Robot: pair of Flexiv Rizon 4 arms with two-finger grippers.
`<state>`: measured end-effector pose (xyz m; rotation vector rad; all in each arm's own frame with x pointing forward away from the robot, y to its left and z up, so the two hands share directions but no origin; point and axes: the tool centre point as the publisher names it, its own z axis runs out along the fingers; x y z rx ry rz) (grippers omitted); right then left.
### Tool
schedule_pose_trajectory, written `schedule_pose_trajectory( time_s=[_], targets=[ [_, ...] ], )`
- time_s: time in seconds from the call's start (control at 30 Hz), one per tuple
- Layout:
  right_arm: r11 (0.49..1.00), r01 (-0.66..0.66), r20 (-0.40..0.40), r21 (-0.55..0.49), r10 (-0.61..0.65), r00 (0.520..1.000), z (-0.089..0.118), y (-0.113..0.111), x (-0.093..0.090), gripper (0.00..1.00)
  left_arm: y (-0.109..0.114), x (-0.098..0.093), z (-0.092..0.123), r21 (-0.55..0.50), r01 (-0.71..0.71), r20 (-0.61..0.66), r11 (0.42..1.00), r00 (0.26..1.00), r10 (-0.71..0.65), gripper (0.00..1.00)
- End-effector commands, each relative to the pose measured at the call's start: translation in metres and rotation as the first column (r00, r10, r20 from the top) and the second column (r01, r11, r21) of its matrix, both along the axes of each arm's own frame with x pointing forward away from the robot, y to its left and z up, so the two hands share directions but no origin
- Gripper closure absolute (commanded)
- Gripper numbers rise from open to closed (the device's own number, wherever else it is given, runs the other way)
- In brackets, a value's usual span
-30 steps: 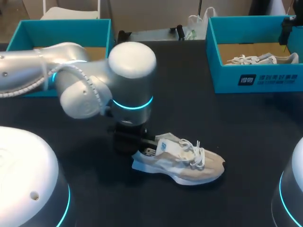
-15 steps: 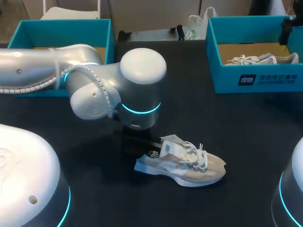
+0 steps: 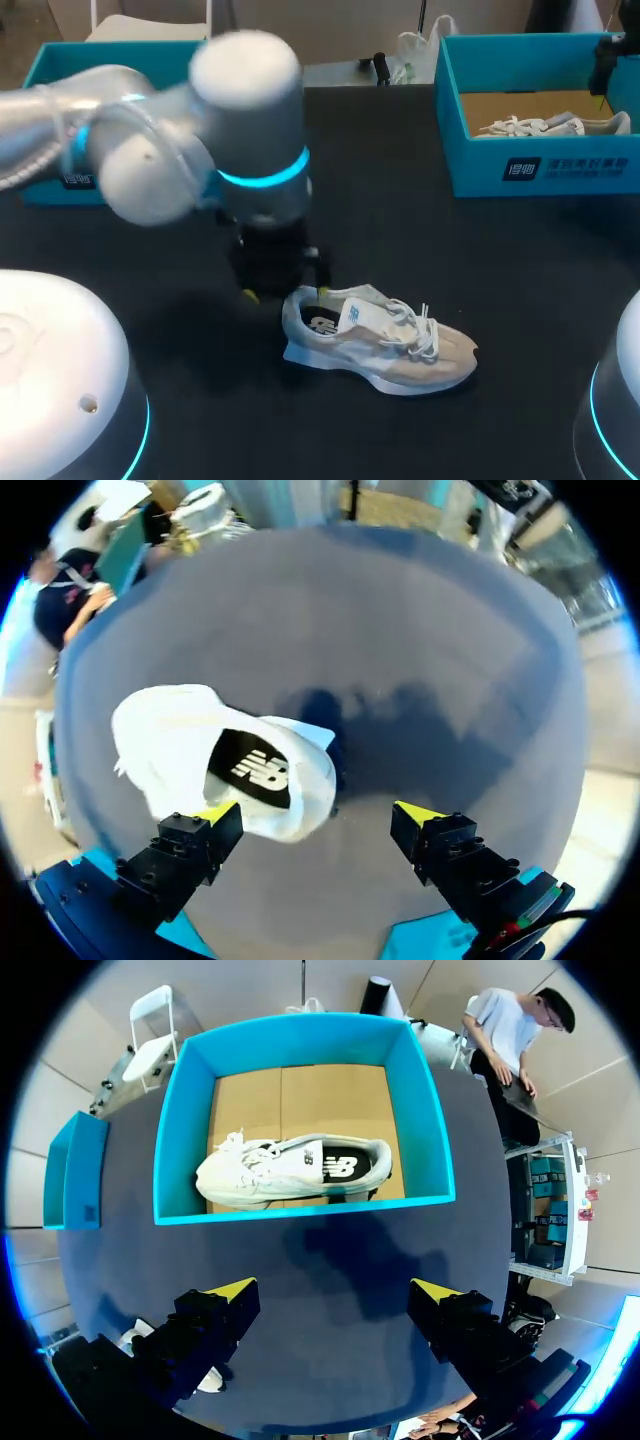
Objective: Take the shoe out of the shoebox, open the shoe tongue, remove and reinsert the insole, then place the shoe into the shoebox
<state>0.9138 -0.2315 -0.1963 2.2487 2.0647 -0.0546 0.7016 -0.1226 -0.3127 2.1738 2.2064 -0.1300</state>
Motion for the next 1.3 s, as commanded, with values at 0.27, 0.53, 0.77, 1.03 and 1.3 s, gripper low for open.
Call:
schedule_pose_trajectory(
  time_s=[0.27,0.53,0.77,1.03,1.3],
  targets=[
    [1.0,0.001,0.002,-0.001,-0.001,1.0,0.0,0.0,-0.001,0.0,0.061,-0.016,0.045,-0.272,-0.298,-0.246,0.915,0.941,0.233,0.0],
    [1.0,0.001,0.002,-0.001,-0.001,1.0,0.0,0.0,-0.001,0.0,0.061,-0.016,0.045,-0.272,-0.298,-0.246,0.915,0.941,0.233,0.0],
    [1.0,0.001,0.002,-0.001,-0.001,1.0,0.0,0.0,-0.001,0.0,0.074,-0.005,0.046,-0.25,-0.539,-0.322,0.805,0.83,0.456,0.0],
    [1.0,0.001,0.002,-0.001,-0.001,1.0,0.0,0.0,-0.001,0.0,0.105,-0.006,0.036,-0.175,-0.795,-0.582,0.58,0.559,0.59,0.0],
    [1.0,0.001,0.002,-0.001,-0.001,1.0,0.0,0.0,-0.001,0.0,0.118,-0.001,0.015,-0.077,-0.891,-0.787,0.448,0.33,0.521,0.0]
  ],
)
